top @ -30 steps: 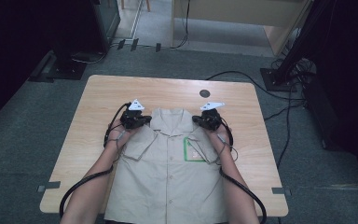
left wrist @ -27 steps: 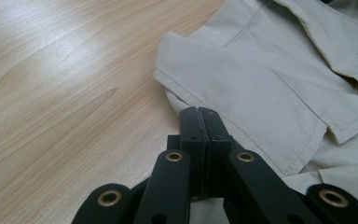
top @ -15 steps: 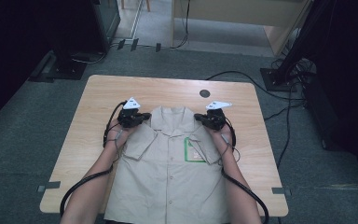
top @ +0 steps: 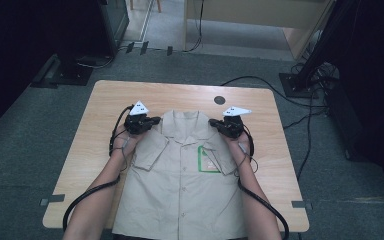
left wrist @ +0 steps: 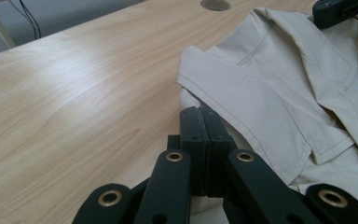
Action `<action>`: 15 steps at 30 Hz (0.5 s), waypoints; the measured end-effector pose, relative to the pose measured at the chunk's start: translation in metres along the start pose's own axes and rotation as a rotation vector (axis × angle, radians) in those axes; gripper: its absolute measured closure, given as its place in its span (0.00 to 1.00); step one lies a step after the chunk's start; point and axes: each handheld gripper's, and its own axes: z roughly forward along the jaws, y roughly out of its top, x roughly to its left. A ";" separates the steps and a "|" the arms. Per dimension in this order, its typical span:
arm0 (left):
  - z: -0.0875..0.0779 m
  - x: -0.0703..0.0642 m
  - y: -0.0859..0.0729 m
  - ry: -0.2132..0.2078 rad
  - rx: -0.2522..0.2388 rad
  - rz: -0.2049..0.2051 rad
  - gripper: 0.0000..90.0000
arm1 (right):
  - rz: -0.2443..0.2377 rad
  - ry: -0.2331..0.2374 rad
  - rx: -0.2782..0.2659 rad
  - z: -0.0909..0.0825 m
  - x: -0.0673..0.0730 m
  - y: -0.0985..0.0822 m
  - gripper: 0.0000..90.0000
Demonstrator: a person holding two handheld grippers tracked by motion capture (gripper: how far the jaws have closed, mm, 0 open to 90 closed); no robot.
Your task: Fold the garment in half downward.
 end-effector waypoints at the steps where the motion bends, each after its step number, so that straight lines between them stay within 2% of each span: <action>1: -0.001 0.000 0.002 0.002 -0.005 0.001 1.00 | -0.003 -0.003 -0.006 -0.001 0.000 0.001 0.99; 8: -0.013 -0.001 0.019 0.024 -0.059 0.026 1.00 | -0.019 -0.021 -0.047 -0.013 0.004 0.016 0.99; 11: -0.021 -0.003 0.029 0.044 -0.087 0.053 1.00 | -0.083 -0.074 -0.071 -0.022 0.011 0.027 0.99; 15: -0.035 -0.004 0.048 0.066 -0.130 0.083 1.00 | -0.111 -0.098 -0.127 -0.036 0.018 0.047 1.00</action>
